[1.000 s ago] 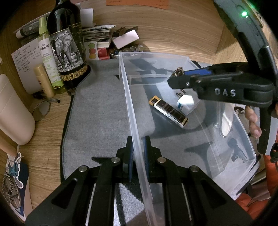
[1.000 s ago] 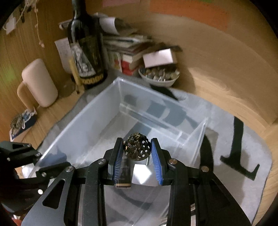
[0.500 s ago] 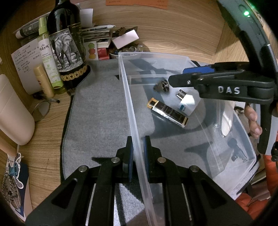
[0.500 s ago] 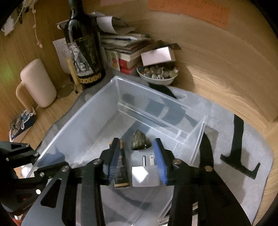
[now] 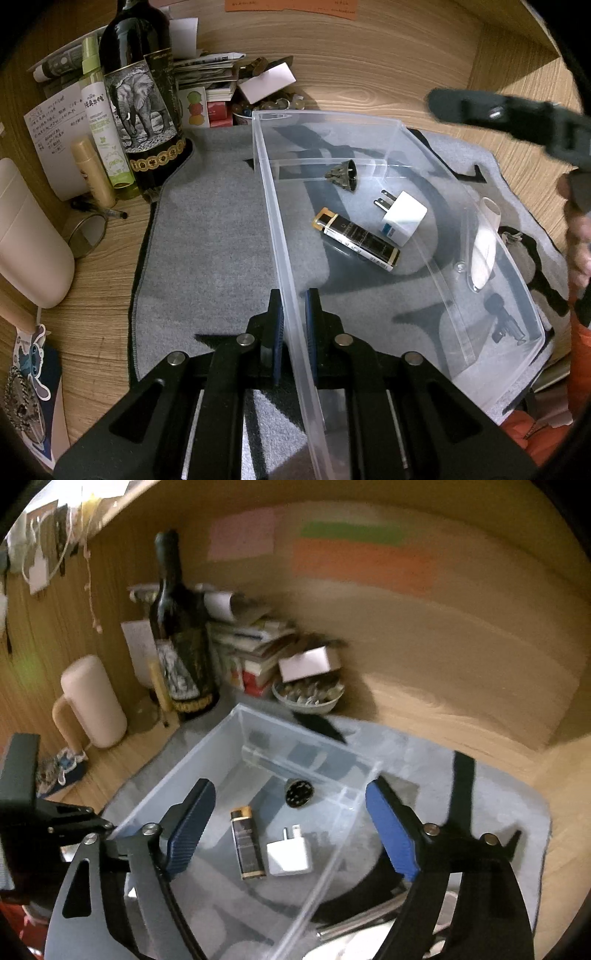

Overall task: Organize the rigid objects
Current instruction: 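Carry the black grinder into the box and open the right tool, then move the right tool to the keys and grasp the key blade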

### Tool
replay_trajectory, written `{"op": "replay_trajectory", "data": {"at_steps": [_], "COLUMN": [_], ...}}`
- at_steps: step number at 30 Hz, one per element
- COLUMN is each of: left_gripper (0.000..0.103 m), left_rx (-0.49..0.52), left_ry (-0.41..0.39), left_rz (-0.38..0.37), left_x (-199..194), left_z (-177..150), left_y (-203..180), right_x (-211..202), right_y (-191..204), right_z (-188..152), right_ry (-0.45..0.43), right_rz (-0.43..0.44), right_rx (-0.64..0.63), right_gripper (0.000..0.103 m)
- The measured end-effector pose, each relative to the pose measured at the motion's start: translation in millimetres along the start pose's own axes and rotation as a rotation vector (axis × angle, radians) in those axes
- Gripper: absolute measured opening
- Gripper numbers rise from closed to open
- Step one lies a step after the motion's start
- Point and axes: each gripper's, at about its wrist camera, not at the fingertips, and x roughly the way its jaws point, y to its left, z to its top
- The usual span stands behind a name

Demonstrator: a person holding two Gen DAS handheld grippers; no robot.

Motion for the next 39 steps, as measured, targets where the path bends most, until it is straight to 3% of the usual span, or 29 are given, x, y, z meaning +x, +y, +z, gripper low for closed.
{"op": "replay_trajectory", "data": {"at_steps": [8,14,22,32,39], "left_gripper": [0.011,0.011,0.011,0.011,0.011], "left_rx": [-0.001,-0.002,-0.002,-0.003,-0.003], "left_ry": [-0.001,-0.001,-0.002,-0.001,-0.001], "left_rz": [0.000,-0.002,-0.002,-0.003,-0.004], "left_x": [0.0,0.0,-0.1,0.0,-0.7], "left_z": [0.0,0.0,0.0,0.1,-0.1], "left_y": [0.1,0.7,1.0,1.0,3.1], "right_x": [-44.8,-71.2,-68.1,-42.4,-29.7], "right_y": [-29.7,-57.9,-96.5,-133.0,-147.8], "right_z": [-10.1,-32.9,-90.6,-157.2,-176.1], "right_ry": [-0.084,-0.094,0.012,0.156,0.208], "right_rz": [-0.093,-0.209,-0.342,-0.338,-0.328], "right_rx": [0.063,0.102,0.187,0.373,0.429], "right_gripper": [0.085,0.088,0.089,0.089,0.075]}}
